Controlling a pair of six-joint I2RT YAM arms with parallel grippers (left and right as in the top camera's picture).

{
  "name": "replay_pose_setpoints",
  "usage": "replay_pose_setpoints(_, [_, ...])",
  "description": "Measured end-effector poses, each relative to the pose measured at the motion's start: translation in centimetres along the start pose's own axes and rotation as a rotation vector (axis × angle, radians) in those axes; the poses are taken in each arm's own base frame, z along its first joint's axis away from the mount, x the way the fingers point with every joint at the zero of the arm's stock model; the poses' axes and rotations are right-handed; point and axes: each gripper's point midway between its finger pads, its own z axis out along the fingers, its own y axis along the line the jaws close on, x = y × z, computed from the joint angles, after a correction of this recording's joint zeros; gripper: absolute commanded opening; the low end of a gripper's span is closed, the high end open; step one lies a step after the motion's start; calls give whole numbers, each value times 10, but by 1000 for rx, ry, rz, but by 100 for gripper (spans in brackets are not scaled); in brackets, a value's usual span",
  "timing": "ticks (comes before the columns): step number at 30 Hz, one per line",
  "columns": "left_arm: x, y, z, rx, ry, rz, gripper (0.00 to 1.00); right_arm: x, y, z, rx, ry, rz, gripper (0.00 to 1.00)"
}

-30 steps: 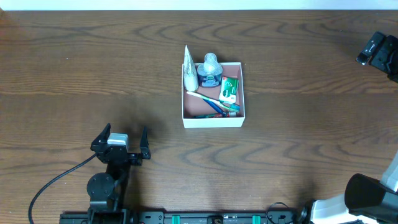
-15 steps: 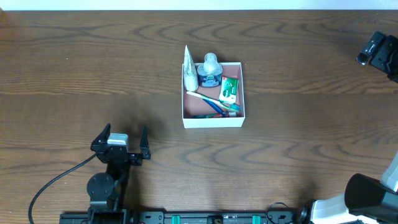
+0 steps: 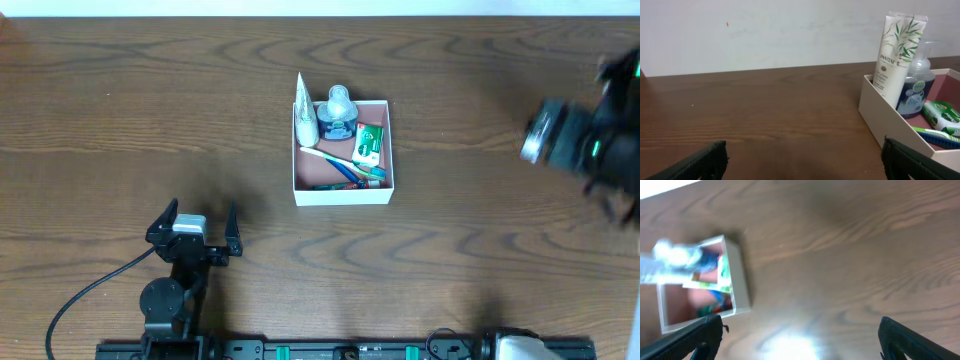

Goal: Pack container

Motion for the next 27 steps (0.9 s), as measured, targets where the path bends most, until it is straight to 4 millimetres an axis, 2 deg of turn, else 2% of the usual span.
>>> replay_pose_setpoints(2, [0,0,0,0,0,0,98,19,3,-6,-40,-31,-13,99])
replay_pose_setpoints(5, [0,0,0,-3,0,-3,98,38,8,-4,-114,-93,-17,99])
replay_pose_setpoints(9, [0,1,0,-3,2,-7,98,74,13,11,-209,-113,-23,99])
replay_pose_setpoints(12, [0,1,0,-3,1,-7,98,92,16,23,-268,-156,-28,99])
replay_pose_setpoints(15, [0,1,0,-4,2,-7,98,89,22,27,-333,-302,-54,99])
replay_pose_setpoints(21, [0,1,0,-4,1,-7,98,69,33,24,-426,-659,-156,99])
replay_pose_setpoints(24, [0,1,0,-3,1,-7,98,67,34,29,-447,-798,-191,99])
replay_pose_setpoints(27, [0,1,0,-4,1,-7,98,73,33,41,-459,-892,-213,99])
